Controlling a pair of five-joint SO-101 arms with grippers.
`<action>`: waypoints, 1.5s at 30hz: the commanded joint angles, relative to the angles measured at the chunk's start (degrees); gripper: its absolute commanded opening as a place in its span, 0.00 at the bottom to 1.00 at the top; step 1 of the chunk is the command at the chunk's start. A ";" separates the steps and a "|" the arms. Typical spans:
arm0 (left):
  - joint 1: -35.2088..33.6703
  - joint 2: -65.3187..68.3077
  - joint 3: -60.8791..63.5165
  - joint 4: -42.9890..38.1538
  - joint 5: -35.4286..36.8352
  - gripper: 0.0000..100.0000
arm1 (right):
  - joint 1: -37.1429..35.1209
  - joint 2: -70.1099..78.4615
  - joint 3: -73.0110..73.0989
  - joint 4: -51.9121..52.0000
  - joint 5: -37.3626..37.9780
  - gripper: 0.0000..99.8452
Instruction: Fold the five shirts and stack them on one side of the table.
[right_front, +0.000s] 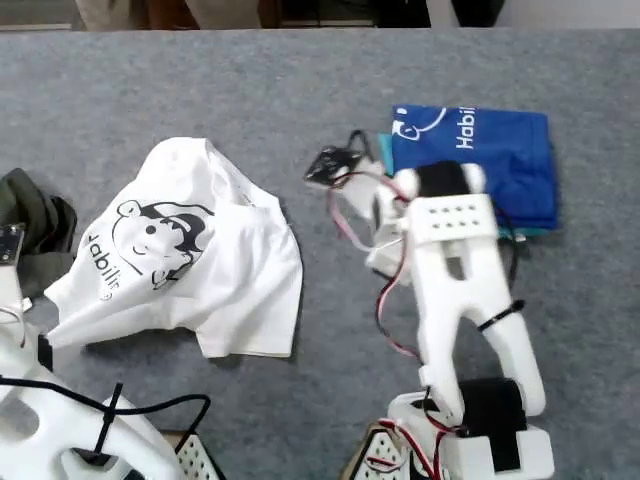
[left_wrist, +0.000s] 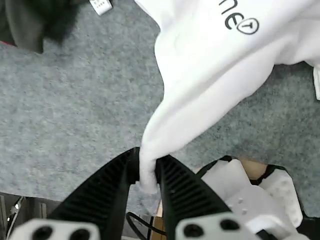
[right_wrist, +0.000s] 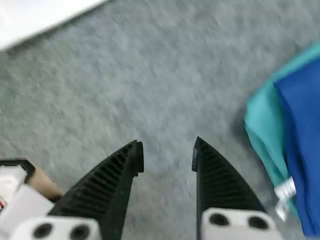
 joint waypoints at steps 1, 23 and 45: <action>0.26 -0.75 1.76 -2.29 -0.18 0.02 | -7.25 1.71 4.44 -5.01 -0.18 0.16; 5.54 -0.31 6.59 -15.12 18.20 0.02 | -38.73 -6.99 29.49 -28.13 10.29 0.16; 5.36 -0.31 6.59 -14.77 18.11 0.02 | -37.76 3.12 27.38 -31.91 9.85 0.16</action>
